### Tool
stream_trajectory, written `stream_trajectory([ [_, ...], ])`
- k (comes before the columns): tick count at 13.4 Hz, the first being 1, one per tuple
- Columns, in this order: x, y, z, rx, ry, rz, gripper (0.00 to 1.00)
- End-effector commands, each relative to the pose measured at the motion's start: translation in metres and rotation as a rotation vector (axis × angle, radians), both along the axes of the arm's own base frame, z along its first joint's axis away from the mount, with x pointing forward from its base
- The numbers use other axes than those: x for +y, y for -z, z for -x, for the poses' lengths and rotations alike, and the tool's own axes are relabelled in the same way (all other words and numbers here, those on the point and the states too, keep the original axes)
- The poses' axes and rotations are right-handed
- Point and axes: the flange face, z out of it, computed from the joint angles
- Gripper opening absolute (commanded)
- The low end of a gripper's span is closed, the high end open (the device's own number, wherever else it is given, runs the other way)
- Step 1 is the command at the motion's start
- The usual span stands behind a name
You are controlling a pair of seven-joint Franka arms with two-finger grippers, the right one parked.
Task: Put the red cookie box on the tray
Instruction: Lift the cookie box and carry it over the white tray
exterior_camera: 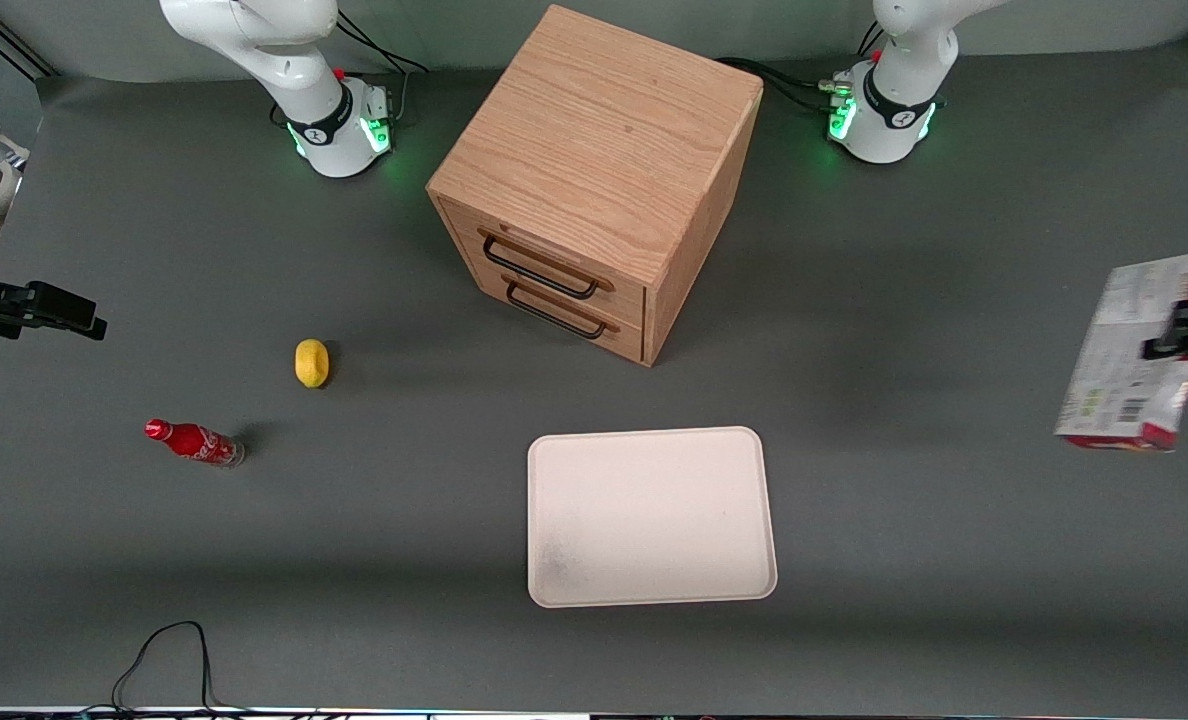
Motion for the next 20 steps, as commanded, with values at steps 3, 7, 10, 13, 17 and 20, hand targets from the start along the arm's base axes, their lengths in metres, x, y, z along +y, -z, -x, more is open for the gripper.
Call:
stream_trajectory([
  [3,-0.153,-0.005,-0.016,-0.104,-0.143,-0.077,0.0],
  [7,-0.265,0.042,-0.026,-0.139,-0.314,-0.095,0.0],
  [10,-0.315,0.078,-0.043,-0.161,-0.333,-0.114,0.0],
  [13,-0.328,0.117,-0.07,-0.207,-0.361,-0.074,0.0],
  [17,-0.322,0.178,-0.094,-0.231,-0.391,-0.048,0.0],
  [20,-0.342,0.228,-0.099,-0.244,-0.41,-0.029,0.0],
])
